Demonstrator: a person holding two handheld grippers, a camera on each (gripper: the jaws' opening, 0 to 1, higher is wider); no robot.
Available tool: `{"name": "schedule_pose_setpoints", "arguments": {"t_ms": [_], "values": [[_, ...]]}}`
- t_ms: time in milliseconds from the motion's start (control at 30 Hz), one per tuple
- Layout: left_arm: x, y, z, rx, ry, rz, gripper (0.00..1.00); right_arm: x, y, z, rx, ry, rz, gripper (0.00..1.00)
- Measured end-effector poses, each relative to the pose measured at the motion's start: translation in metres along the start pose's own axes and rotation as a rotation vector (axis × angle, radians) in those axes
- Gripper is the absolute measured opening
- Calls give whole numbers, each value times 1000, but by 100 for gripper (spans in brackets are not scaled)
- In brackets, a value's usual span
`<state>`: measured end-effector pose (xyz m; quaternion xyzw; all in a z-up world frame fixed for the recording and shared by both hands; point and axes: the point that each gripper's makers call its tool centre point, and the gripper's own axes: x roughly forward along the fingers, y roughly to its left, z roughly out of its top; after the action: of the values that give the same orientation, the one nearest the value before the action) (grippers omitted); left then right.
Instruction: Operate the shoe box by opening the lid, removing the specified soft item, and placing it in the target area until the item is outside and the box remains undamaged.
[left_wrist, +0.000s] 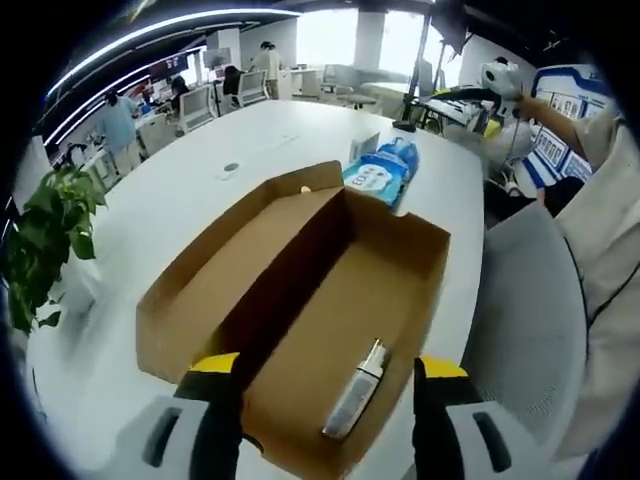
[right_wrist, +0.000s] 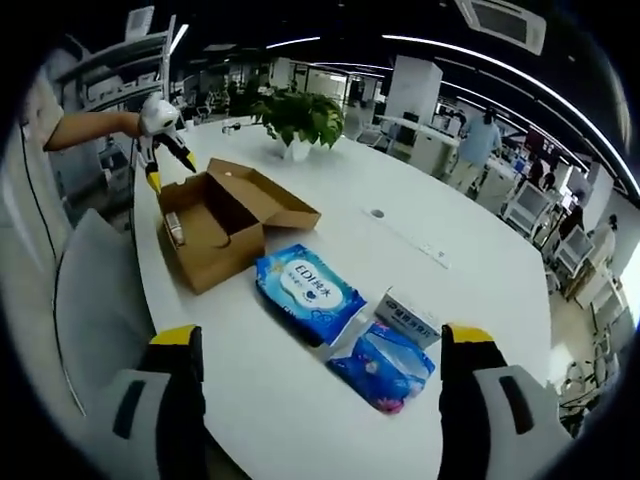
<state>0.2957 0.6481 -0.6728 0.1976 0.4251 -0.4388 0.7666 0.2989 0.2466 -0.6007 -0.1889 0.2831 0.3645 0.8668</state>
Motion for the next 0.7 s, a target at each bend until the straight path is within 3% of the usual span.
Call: {"name": "schedule_pose_setpoints", "arguments": {"t_ms": [700], "values": [[29, -4, -22, 74, 170, -116, 57, -18, 45, -10, 73, -32, -38, 96]]}}
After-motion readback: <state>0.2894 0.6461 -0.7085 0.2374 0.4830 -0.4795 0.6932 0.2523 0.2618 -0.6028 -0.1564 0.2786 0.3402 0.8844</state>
